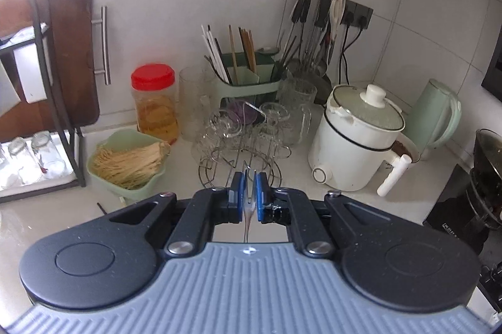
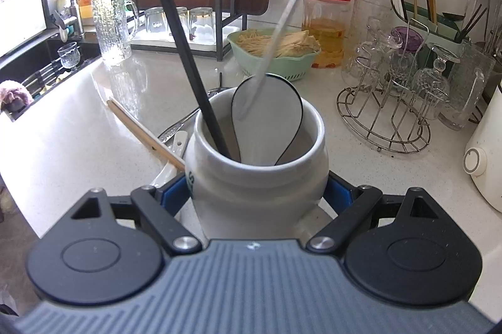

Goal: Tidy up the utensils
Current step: 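Lower the silver fork into the mug and open the left tool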

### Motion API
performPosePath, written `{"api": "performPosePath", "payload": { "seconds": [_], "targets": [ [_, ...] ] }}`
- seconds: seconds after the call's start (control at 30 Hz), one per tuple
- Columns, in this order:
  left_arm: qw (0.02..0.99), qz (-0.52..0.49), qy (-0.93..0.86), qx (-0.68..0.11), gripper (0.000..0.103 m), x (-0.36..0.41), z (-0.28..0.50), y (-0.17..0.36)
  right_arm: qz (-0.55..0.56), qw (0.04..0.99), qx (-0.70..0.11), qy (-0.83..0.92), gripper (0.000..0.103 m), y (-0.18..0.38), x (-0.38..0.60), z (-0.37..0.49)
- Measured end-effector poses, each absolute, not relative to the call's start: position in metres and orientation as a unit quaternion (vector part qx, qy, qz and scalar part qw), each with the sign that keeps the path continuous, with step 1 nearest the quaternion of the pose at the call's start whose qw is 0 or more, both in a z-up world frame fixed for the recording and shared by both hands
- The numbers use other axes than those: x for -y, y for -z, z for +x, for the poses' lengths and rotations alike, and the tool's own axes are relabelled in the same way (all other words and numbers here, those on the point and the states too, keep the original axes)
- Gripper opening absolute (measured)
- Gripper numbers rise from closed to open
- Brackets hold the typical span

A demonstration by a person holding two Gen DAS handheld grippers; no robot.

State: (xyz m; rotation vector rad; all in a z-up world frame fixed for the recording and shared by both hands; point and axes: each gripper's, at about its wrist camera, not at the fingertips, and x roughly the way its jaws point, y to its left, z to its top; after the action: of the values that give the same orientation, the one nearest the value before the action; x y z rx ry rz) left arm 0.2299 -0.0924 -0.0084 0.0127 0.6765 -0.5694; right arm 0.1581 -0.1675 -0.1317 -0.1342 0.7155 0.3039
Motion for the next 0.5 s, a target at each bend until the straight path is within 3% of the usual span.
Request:
{"api": "performPosePath", "payload": {
  "seconds": [0.5],
  "targets": [
    [0.873, 0.003, 0.258, -0.414, 0.009, 0.087, 0.232, 0.028, -0.066, 0.924, -0.344, -0.153, 0.091, 0.132, 0.17, 0.157]
  ]
}}
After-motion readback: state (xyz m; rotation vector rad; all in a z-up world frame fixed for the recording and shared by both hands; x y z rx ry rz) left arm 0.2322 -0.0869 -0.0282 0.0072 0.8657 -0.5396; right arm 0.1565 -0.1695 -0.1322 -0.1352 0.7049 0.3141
